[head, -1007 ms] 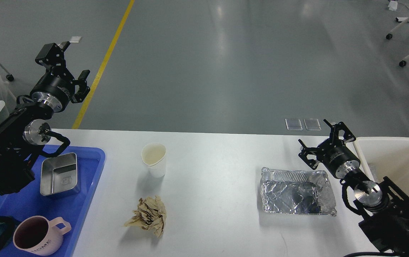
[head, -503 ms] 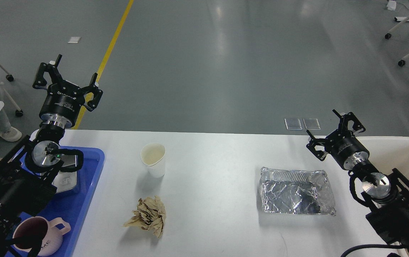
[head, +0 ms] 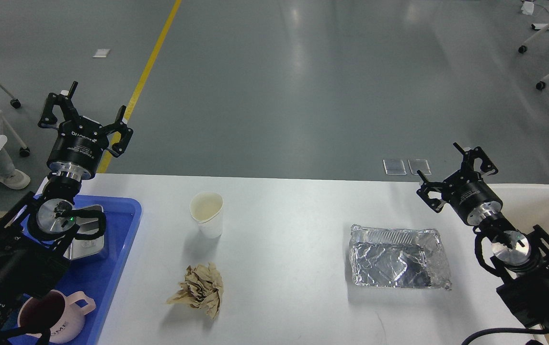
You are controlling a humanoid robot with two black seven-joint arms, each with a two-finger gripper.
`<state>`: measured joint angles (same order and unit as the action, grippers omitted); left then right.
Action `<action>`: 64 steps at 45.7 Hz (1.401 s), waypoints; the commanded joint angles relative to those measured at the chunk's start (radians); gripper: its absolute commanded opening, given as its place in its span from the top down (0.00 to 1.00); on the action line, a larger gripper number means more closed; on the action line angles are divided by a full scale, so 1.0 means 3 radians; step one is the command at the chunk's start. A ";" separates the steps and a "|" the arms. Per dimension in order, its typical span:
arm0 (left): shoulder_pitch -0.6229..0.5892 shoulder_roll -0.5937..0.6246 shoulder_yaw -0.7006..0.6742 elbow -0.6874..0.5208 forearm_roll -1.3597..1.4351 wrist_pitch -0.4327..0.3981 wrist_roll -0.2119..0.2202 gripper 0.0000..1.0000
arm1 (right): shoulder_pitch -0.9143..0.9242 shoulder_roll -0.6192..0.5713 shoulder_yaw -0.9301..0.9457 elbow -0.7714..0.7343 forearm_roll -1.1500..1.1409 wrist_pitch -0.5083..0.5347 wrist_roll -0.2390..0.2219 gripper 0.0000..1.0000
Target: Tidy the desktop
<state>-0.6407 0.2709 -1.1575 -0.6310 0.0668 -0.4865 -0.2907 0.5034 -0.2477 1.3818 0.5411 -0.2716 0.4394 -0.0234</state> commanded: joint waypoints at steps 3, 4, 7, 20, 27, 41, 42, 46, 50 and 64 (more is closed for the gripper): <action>-0.0012 0.0017 -0.0043 -0.0177 -0.0023 0.0011 0.0038 0.03 | -0.0011 -0.0110 -0.0091 0.0001 -0.0412 -0.0150 0.0271 0.00; -0.0007 0.0012 -0.0063 -0.0208 -0.0023 0.0011 0.0038 0.03 | -0.0016 -0.0146 -0.0152 0.0016 -0.0561 -0.0191 0.0358 0.00; -0.0002 0.0017 -0.0089 -0.0269 -0.0023 0.0021 0.0049 0.02 | -0.0011 -0.0278 -0.0392 0.0083 -0.1052 -0.0243 0.0533 0.00; -0.0002 0.0063 -0.0058 -0.0387 -0.0023 0.0062 0.0140 0.02 | -0.0185 -0.1469 -0.1205 0.1018 -0.1641 -0.0141 0.0584 0.00; 0.0008 0.0135 -0.0023 -0.0387 -0.0023 0.0077 0.0166 0.02 | -0.0205 -0.2297 -0.1681 0.1601 -0.1672 0.0008 0.0589 0.00; 0.0070 0.0211 0.0054 -0.0463 -0.0018 0.0088 0.0176 0.02 | -0.0257 -0.3413 -0.1799 0.2506 -0.1800 0.0079 0.0605 0.00; 0.0070 0.0222 0.0059 -0.0458 -0.0018 0.0088 0.0171 0.02 | -0.0257 -0.3434 -0.1799 0.2542 -0.1800 0.0090 0.0605 0.00; 0.0085 0.0222 0.0059 -0.0463 -0.0018 0.0088 0.0176 0.02 | -0.0267 -0.3531 -0.1799 0.2675 -0.1800 0.0100 0.0605 0.00; 0.0085 0.0217 0.0059 -0.0458 -0.0018 0.0088 0.0176 0.02 | -0.0277 -0.3664 -0.1799 0.2798 -0.1800 0.0090 0.0600 0.00; 0.0080 0.0201 0.0064 -0.0463 -0.0018 0.0093 0.0176 0.02 | -0.0338 -0.3833 -0.1829 0.2952 -0.2045 -0.0012 0.0605 0.00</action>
<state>-0.6152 0.3332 -1.1382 -0.7703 0.0614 -0.4588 -0.2379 0.4094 -1.3773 0.8386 1.4190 -0.8347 0.4545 0.1580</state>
